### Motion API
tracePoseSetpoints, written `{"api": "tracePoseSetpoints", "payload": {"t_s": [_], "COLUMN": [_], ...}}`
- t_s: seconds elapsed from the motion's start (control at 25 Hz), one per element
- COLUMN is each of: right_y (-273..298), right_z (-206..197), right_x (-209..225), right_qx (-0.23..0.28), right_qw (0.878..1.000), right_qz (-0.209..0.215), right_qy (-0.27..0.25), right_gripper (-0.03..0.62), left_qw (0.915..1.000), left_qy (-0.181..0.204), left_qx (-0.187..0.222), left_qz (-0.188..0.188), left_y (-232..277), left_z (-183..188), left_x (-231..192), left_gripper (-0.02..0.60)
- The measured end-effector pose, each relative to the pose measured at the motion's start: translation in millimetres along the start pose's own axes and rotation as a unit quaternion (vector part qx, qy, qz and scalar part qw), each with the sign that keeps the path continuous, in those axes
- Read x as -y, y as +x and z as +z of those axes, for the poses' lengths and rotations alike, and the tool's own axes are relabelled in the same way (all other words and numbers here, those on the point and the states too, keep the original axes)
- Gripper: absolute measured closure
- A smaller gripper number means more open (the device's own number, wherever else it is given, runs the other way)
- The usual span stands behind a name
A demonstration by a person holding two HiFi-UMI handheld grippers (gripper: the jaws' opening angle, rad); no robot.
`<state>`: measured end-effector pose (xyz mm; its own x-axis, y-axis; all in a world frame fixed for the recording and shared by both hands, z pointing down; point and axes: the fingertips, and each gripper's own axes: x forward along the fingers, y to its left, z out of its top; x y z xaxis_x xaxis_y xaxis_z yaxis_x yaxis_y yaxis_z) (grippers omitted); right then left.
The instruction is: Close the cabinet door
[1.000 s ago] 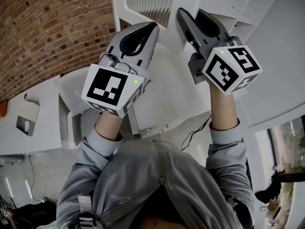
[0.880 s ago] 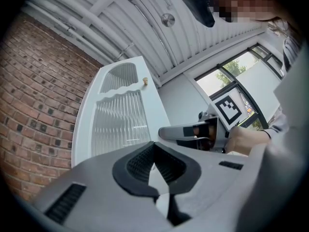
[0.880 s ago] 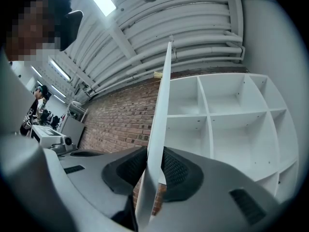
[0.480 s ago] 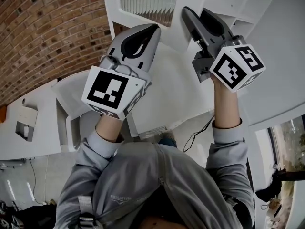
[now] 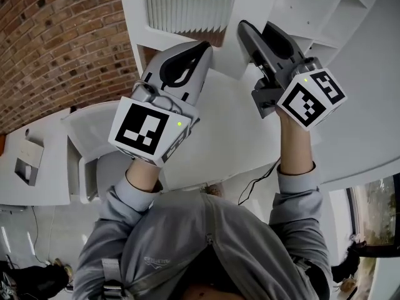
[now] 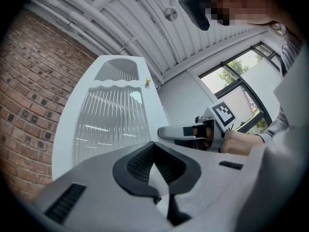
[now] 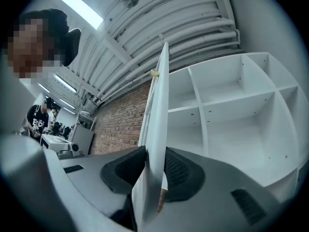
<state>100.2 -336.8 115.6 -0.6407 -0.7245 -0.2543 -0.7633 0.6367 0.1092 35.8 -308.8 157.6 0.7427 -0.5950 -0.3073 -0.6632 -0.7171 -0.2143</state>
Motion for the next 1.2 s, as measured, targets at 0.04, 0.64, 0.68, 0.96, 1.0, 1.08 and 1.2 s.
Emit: {"api": "tracePoseSetpoints", "payload": {"t_s": [0.04, 0.64, 0.68, 0.96, 1.0, 1.08, 1.2], "right_y": [1.3, 23.9, 25.6, 39.3, 41.1, 44.2, 48.7], "right_z": [-0.9, -15.0, -16.4, -22.9, -23.5, -24.2, -24.4], "right_x": [4.4, 54.8, 58.2, 75.8, 77.6, 80.6, 85.4], "right_qx": [0.001, 0.020, 0.020, 0.022, 0.021, 0.021, 0.021], "right_qw": [1.000, 0.996, 0.995, 0.991, 0.991, 0.989, 0.988], "right_qz": [0.006, 0.087, 0.091, 0.123, 0.128, 0.136, 0.146], "right_qy": [0.002, 0.030, 0.033, 0.045, 0.045, 0.046, 0.048], "right_gripper": [0.468, 0.459, 0.459, 0.456, 0.456, 0.454, 0.454], "left_qw": [1.0000, 0.9980, 0.9978, 0.9960, 0.9958, 0.9953, 0.9949], "left_qy": [0.000, 0.014, 0.015, 0.017, 0.017, 0.016, 0.014], "left_qx": [-0.002, -0.033, -0.035, -0.045, -0.045, -0.047, -0.049], "left_qz": [0.003, 0.051, 0.054, 0.076, 0.078, 0.082, 0.088], "left_y": [5.5, 59.4, 62.7, 81.6, 84.1, 89.2, 96.2], "left_z": [-2.7, -36.4, -38.7, -50.5, -51.9, -54.6, -57.3], "left_x": [-1.1, -15.6, -16.6, -28.3, -29.8, -31.7, -34.0], "left_gripper": [0.575, 0.575, 0.575, 0.575, 0.575, 0.575, 0.575]}}
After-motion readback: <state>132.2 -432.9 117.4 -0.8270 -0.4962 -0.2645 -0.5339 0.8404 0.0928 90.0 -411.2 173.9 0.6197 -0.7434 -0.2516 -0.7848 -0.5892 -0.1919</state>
